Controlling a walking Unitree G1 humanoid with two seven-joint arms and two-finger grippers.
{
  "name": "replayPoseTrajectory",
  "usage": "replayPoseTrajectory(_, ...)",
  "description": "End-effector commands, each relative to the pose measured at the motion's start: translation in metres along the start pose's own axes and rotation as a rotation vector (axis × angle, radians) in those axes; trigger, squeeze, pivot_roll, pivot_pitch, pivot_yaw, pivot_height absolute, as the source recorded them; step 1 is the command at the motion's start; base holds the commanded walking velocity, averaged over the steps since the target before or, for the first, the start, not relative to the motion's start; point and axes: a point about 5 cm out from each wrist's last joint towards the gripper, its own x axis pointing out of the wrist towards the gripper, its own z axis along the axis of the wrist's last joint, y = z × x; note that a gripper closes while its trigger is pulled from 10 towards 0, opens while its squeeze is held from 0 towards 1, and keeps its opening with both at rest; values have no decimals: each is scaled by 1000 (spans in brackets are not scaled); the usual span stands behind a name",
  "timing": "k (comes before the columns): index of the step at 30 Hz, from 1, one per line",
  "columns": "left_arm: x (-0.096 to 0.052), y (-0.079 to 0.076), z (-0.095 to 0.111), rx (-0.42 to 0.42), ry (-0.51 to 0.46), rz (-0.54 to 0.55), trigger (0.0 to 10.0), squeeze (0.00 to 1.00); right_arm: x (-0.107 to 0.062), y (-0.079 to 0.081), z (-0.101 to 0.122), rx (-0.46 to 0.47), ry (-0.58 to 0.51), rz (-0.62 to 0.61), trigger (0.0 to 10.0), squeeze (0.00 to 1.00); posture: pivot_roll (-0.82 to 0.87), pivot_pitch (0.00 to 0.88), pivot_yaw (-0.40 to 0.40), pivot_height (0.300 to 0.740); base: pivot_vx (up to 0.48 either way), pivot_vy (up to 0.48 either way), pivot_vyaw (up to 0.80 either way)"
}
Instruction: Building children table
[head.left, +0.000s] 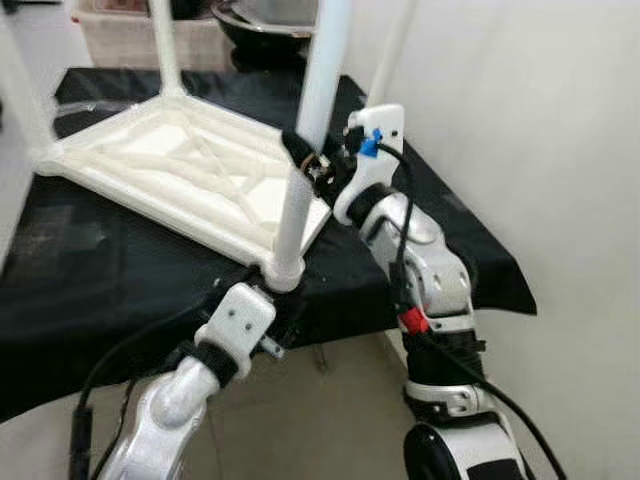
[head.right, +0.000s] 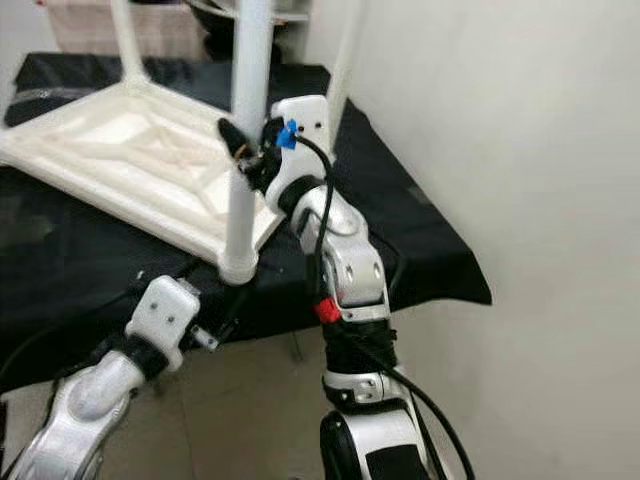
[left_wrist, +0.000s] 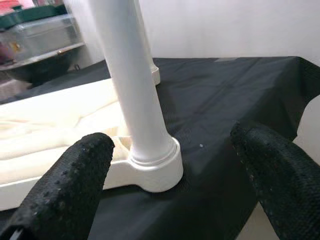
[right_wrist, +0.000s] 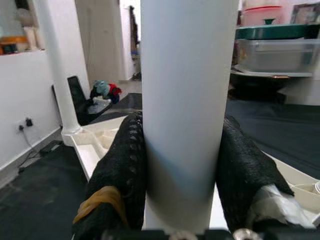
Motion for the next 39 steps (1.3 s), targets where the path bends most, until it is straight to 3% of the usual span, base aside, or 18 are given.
replayPoseTrajectory(1,4,0,-4,14,2,1,10000,0,3,2,-44,37,192,-8,1098,0,30,11,-182,740,0,0,0)
replayPoseTrajectory(3,4,0,-4,14,2,1,10000,0,3,2,-44,37,192,-8,1098,0,30,11,-182,740,0,0,0)
replayPoseTrajectory(4,5,1,-5,23,5,9,10000,0,6,0,-41,28,189,11,10000,0,29,12,-182,740,0,0,0)
replayPoseTrajectory(5,5,2,-6,21,8,10,10000,0,8,1,-34,23,167,68,10000,573,26,24,-177,740,0,0,0)
replayPoseTrajectory(7,5,2,-6,21,8,10,10000,0,8,1,-34,23,167,68,10000,573,26,24,-177,740,0,0,0)
replayPoseTrajectory(8,3,1,-5,14,8,5,10000,0,10,2,-24,21,131,167,10000,1000,24,41,-174,740,0,0,0)
replayPoseTrajectory(9,3,1,-5,14,8,5,10000,0,10,2,-24,21,131,167,10000,1000,24,41,-174,740,0,0,0)
replayPoseTrajectory(10,2,0,-3,6,7,-1,10000,0,10,-2,-10,24,85,286,10000,1000,22,60,-171,740,0,0,0)
replayPoseTrajectory(13,2,0,-3,6,7,-1,10000,0,10,-2,-10,24,85,286,10000,1000,22,60,-171,740,0,0,0)
replayPoseTrajectory(14,0,-1,-1,0,5,-5,10000,0,9,-10,4,17,45,411,10000,1000,25,81,-171,740,0,0,0)
replayPoseTrajectory(17,-6,-5,4,-8,-2,-5,10000,0,-2,-27,33,-46,-1,554,10000,1000,39,125,-176,740,0,0,0)
replayPoseTrajectory(22,-10,-9,7,-15,-14,-6,10000,0,-4,-38,55,-146,-8,678,10000,1000,49,145,-176,740,0,0,0)
replayPoseTrajectory(29,-13,-11,8,-17,-17,-5,10000,0,7,-38,70,-176,-40,727,10000,1000,56,162,-176,740,0,0,0)
replayPoseTrajectory(30,-14,-12,9,-19,-16,-4,10000,0,10,-36,77,-168,-49,780,10000,0,70,181,-181,740,0,0,0)
replayPoseTrajectory(35,-17,-13,11,-23,-13,-2,10000,0,14,-33,87,-152,-54,873,10000,0,67,188,-179,740,0,0,0)
replayPoseTrajectory(36,-20,-14,12,-27,-9,1,10000,0,14,-24,95,-117,-36,1016,10000,0,63,195,-180,740,0,0,0)
replayPoseTrajectory(38,-21,-14,13,-29,-8,2,10000,0,13,-22,98,-101,-28,1069,10000,0,63,195,-180,740,0,0,0)
replayPoseTrajectory(39,-21,-14,13,-31,-8,2,10000,0,11,-21,100,-91,-18,1125,4902,0,63,197,-180,740,0,0,0)
